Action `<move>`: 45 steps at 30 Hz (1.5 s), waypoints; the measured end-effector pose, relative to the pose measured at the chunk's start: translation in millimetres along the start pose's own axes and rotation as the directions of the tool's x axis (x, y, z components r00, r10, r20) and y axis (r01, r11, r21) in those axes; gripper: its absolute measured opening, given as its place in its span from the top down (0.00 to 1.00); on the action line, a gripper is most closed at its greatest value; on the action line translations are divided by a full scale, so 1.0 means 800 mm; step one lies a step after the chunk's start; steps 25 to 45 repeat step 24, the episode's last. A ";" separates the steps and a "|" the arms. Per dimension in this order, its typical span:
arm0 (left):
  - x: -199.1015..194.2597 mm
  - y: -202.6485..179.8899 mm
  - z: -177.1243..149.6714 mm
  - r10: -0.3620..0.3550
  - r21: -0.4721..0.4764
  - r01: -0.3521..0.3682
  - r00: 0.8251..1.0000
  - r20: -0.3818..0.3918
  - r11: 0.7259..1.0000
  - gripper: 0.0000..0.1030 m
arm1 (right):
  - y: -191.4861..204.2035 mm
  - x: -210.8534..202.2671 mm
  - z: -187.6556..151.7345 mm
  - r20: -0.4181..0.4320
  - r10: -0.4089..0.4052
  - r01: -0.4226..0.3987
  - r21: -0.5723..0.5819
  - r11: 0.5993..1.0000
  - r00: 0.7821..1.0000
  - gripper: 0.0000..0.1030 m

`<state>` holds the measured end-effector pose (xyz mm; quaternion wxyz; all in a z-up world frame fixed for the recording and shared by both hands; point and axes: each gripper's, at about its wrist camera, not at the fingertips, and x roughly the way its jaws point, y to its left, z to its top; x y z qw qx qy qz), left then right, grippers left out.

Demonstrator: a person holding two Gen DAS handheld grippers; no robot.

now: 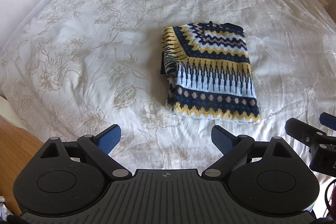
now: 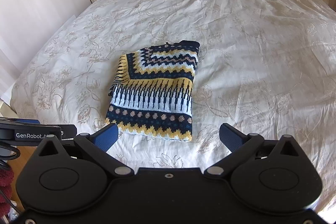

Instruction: Fold small clothes

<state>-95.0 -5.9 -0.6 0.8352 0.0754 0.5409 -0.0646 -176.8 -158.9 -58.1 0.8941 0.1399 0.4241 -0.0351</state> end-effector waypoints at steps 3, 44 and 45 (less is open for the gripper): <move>-0.002 0.000 -0.004 -0.001 0.000 0.001 1.000 -0.002 1.000 0.09 | 0.001 -0.003 -0.005 0.002 0.000 0.000 0.005 1.000 1.000 0.01; -0.009 0.000 -0.015 -0.007 0.026 0.006 1.000 0.009 1.000 0.09 | 0.004 -0.016 -0.017 0.027 0.007 -0.008 0.033 0.999 1.000 0.01; -0.009 0.000 -0.015 -0.007 0.026 0.006 1.000 0.009 1.000 0.09 | 0.004 -0.016 -0.017 0.027 0.007 -0.008 0.033 0.999 1.000 0.01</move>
